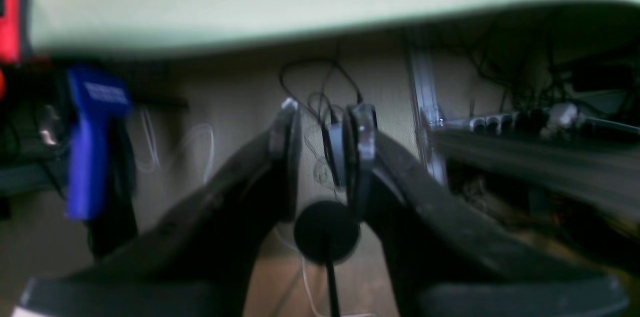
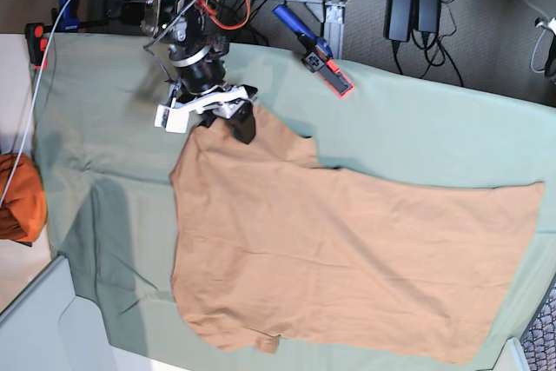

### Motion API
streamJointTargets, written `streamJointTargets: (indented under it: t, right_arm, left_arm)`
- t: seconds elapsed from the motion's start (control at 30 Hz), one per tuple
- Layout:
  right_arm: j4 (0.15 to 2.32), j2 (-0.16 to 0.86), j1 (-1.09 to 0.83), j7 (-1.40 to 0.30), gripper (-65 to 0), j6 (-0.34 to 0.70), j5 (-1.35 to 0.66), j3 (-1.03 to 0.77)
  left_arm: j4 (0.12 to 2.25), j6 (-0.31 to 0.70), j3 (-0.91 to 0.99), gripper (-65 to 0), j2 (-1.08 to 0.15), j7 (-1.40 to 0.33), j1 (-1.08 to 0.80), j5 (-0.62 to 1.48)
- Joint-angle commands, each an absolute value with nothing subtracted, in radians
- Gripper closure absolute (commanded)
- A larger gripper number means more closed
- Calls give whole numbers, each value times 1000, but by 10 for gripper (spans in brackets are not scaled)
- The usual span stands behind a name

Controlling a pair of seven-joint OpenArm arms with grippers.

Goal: Fold the T-shirt properly
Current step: 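Grasp the shoulder edge with the right gripper, the hem corner with the left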

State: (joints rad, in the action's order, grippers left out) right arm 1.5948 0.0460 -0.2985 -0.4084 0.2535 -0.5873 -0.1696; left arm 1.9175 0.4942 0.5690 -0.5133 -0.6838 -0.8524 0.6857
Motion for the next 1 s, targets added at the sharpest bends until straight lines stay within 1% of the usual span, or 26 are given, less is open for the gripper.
streamJointTargets:
  t: [0.0, 0.03, 0.07, 0.23, 0.27, 0.3, 0.33, 0.4, 0.43, 0.47, 0.63, 0.83, 0.97]
  right_arm:
    - [1588, 40, -290, -446, -340, 258, -582, -167]
    - [1579, 35, -288, -447, -312, 258, -582, -167]
    - [1576, 31, -289, -446, -269, 258, -582, -167]
    - [1574, 30, -292, -447, -12, 258, -541, -167]
    - [1574, 30, -292, -447, 0, 258, -530, -167]
    - [1574, 30, -292, -450, 0, 258, -519, -167]
    - [1574, 30, -292, -453, 0, 260, -511, -167]
    - [1574, 30, -292, -453, 0, 268, -511, -167]
    - [1574, 30, -292, -455, 0, 270, -506, -167]
    - [1573, 30, -295, -458, 0, 270, -496, -167]
    - [1560, 30, -297, -477, 0, 269, -474, -167]
    - [1557, 30, -297, -476, 0, 270, -474, -167]
    - [1557, 30, -297, -476, 0, 270, -474, -167]
  left_arm:
    - [1922, 493, 578, -181, -536, -670, -843, 693]
    - [1914, 487, 578, -181, -545, -670, -825, 693]
    - [1906, 483, 578, -181, -553, -670, -807, 693]
    - [1833, 483, 576, -181, -584, -669, -688, 696]
    - [1806, 483, 576, -182, -586, -668, -659, 700]
    - [1774, 483, 576, -182, -588, -668, -627, 706]
    - [1737, 484, 575, -210, -588, -670, -593, 720]
    - [1662, 484, 575, -334, -588, -670, -522, 744]
    - [1625, 484, 574, -376, -590, -671, -485, 749]
    - [1590, 484, 574, -391, -593, -672, -451, 756]
    - [1428, 484, 546, -391, -621, -686, -307, 825]
    - [1225, 487, 414, -391, -604, -693, -105, 858]
    - [1116, 488, 358, -391, -595, -713, 13, 880]
